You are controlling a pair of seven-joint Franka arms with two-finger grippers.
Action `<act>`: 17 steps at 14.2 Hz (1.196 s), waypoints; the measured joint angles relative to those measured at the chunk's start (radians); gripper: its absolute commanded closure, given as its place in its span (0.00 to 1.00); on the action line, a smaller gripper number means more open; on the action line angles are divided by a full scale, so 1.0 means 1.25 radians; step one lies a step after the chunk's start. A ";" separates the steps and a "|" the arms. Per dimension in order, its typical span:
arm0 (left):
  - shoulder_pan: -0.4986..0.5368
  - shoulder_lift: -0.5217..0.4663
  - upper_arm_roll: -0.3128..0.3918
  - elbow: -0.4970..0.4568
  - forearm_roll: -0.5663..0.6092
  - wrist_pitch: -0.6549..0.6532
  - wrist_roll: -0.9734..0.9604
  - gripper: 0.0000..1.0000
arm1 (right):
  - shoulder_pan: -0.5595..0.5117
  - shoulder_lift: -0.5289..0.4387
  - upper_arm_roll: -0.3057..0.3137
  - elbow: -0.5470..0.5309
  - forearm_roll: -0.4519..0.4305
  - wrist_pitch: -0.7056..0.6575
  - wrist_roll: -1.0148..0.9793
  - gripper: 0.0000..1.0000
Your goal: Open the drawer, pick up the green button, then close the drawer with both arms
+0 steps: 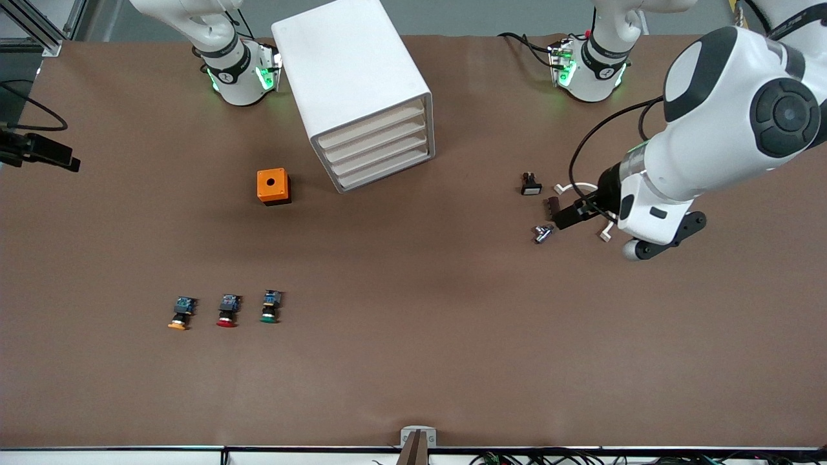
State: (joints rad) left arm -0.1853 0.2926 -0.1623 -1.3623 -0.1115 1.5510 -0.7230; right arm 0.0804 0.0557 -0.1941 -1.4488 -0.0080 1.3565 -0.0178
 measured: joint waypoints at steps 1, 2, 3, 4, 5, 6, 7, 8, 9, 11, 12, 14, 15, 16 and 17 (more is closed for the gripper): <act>0.006 -0.005 0.000 0.000 0.021 -0.022 0.042 0.01 | 0.000 -0.009 0.001 0.000 0.003 0.000 0.000 0.00; 0.021 -0.010 0.000 -0.001 0.031 -0.038 0.084 0.01 | 0.000 -0.017 0.004 0.000 0.005 0.000 0.000 0.00; 0.041 -0.017 0.000 -0.001 0.035 -0.049 0.125 0.01 | 0.000 -0.022 0.006 0.000 0.005 0.000 0.000 0.00; 0.066 -0.024 0.001 -0.001 0.035 -0.054 0.164 0.01 | 0.000 -0.025 0.009 0.000 0.005 0.000 0.000 0.00; 0.089 -0.032 0.001 -0.001 0.035 -0.057 0.197 0.01 | -0.001 -0.027 0.015 0.000 0.006 0.000 0.000 0.00; 0.111 -0.039 0.001 -0.002 0.035 -0.061 0.230 0.01 | -0.009 -0.028 0.029 0.000 0.006 0.001 0.000 0.00; 0.130 -0.046 0.001 -0.002 0.035 -0.066 0.264 0.01 | -0.022 -0.029 0.049 0.000 0.006 0.003 0.000 0.00; 0.146 -0.052 0.001 -0.003 0.035 -0.071 0.298 0.01 | -0.035 -0.030 0.067 0.000 0.006 0.006 0.000 0.00; 0.155 -0.060 0.004 -0.008 0.037 -0.077 0.326 0.01 | -0.042 -0.031 0.077 0.000 0.006 0.007 0.000 0.00; 0.157 -0.084 0.028 -0.038 0.042 -0.079 0.368 0.01 | -0.048 -0.033 0.084 0.000 0.006 0.008 0.000 0.00; 0.157 -0.100 0.038 -0.062 0.043 -0.075 0.390 0.01 | -0.050 -0.035 0.085 -0.001 0.006 0.008 0.000 0.00; 0.165 -0.144 0.058 -0.126 0.044 -0.045 0.444 0.01 | -0.051 -0.037 0.085 -0.001 0.006 0.008 0.000 0.00; 0.175 -0.169 0.063 -0.164 0.044 -0.022 0.469 0.01 | -0.051 -0.038 0.086 -0.001 0.006 0.008 0.000 0.00; 0.184 -0.193 0.065 -0.200 0.044 0.001 0.484 0.01 | -0.051 -0.038 0.086 -0.001 0.006 0.009 0.000 0.00; 0.188 -0.214 0.068 -0.230 0.044 0.019 0.491 0.01 | -0.051 -0.038 0.086 -0.001 0.006 0.010 0.000 0.00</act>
State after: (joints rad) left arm 0.0501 0.0254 -0.0774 -1.6504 -0.0560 1.5753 -0.1093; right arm 0.0167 0.0077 -0.0866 -1.4502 -0.0010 1.3687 -0.0179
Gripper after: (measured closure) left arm 0.004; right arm 0.000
